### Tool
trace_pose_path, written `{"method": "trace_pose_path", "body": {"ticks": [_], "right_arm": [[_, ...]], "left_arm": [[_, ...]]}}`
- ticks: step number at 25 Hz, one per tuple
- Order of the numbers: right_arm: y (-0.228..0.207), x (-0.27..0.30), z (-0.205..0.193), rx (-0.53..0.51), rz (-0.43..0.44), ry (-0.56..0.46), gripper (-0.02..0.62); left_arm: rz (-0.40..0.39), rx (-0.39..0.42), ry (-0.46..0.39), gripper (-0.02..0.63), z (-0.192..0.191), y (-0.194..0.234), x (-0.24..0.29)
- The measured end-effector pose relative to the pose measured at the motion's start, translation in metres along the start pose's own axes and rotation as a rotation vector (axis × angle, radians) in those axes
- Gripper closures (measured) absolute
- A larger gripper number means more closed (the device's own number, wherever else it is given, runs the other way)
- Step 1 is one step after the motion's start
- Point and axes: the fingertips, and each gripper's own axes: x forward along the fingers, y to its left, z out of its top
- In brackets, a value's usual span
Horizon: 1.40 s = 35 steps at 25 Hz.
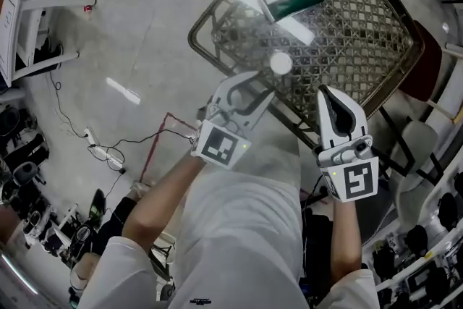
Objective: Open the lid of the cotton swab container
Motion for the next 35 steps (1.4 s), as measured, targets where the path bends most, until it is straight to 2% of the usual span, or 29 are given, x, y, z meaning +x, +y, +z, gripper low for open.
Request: {"method": "trace_pose_path", "body": {"ticks": [12,20,27,32,35], "right_arm": [[-0.011,0.027,-0.032,0.005,-0.009,0.021,0.595],[-0.012,0.027,-0.055,0.046,-0.033,0.042,0.595],[-0.014,0.026,-0.071,0.069,-0.043,0.062,0.595],[-0.017,0.027,-0.069,0.082,-0.057,0.05,0.595],[-0.02,0.025,-0.069,0.087,-0.064,0.049,0.595]], "left_arm": [[-0.047,0.054,0.069,0.341,-0.063,0.006,0.047],[-0.091,0.099,0.137,0.327,-0.103,0.003,0.074],[-0.102,0.099,0.128,0.322,-0.109,-0.004,0.097],[-0.081,0.12,0.141,0.322,-0.112,0.0,0.112],[-0.08,0.112,0.137,0.348,-0.112,0.001,0.116]]}}
